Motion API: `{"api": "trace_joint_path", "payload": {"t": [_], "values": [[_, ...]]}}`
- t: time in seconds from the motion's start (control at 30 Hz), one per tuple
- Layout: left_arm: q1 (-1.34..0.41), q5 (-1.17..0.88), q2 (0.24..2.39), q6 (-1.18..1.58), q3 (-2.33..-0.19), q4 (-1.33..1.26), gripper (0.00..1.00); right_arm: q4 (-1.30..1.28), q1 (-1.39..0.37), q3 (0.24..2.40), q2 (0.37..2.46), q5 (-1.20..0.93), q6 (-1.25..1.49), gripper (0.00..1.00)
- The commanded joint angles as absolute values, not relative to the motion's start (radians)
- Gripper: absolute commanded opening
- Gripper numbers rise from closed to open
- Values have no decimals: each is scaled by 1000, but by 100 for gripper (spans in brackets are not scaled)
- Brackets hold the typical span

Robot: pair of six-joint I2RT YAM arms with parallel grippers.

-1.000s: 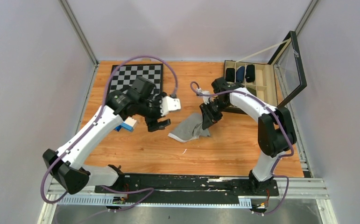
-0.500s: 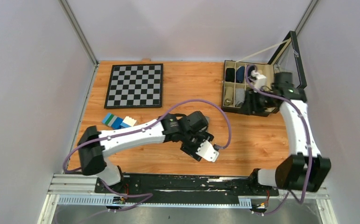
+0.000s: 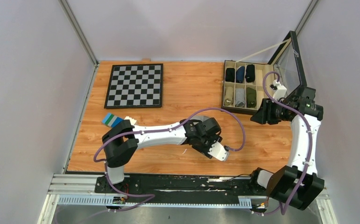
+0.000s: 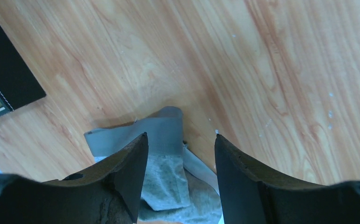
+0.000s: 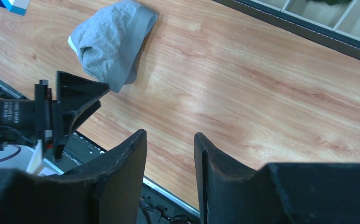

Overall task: Roll the underwear
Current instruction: Flatten out the underwear at the center of the board.

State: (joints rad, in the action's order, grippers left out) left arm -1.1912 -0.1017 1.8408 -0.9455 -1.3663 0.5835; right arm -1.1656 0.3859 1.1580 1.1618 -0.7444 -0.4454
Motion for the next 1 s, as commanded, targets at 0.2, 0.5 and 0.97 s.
{"api": "trace_joint_path", "payload": {"t": [0.2, 0.5, 0.97], "values": [[-1203, -2, 1927, -979, -1359, 469, 53, -1187, 438, 1162, 1190, -844, -500, 41], [-1198, 63, 1907, -996, -1426, 523, 20, -1192, 447, 1163, 1183, -843, -502, 41], [-914, -277, 1668, -428, -1582, 662, 8, -1204, 429, 1174, 1106, -882, -495, 40]]}}
